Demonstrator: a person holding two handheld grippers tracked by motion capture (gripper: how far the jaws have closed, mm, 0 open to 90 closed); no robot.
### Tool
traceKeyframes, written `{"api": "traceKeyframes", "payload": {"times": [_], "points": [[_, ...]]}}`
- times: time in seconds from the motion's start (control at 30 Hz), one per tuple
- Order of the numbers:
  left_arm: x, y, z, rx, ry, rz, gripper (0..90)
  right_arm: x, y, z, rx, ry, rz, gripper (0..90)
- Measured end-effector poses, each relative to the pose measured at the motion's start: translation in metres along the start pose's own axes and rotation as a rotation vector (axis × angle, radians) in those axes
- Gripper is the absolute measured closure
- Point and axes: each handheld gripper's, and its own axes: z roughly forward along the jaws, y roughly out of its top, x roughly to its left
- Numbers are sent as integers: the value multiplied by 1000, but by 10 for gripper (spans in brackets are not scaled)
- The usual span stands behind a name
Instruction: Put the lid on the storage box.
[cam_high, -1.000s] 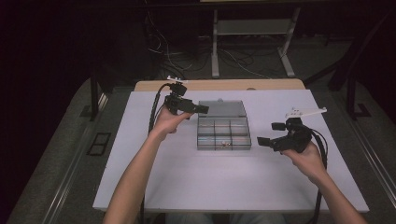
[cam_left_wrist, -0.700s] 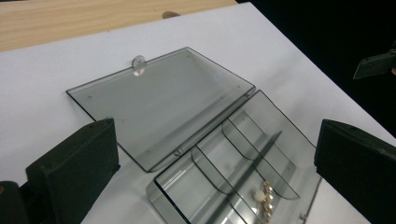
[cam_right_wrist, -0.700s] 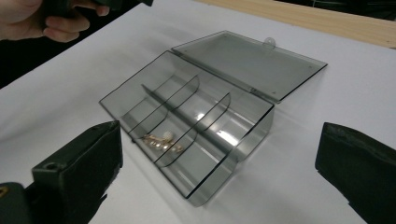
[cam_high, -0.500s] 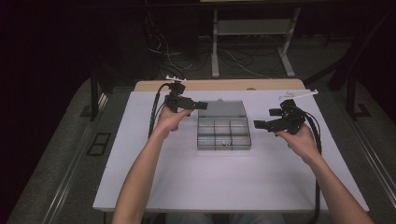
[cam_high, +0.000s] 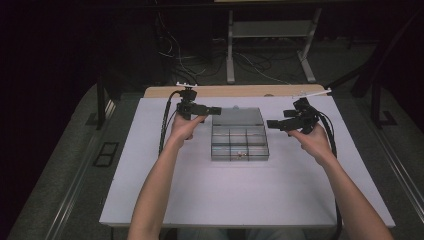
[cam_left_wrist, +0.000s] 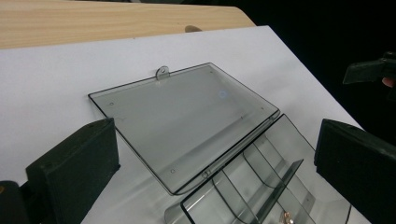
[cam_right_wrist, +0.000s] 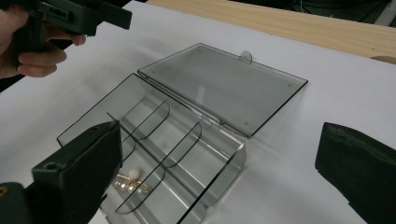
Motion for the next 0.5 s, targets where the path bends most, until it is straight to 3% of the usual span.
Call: {"api": "traceKeyframes", "payload": {"times": [0.5], "points": [[10, -9, 20, 4, 8, -58, 0, -15, 2, 25, -20, -14, 45, 6]]}}
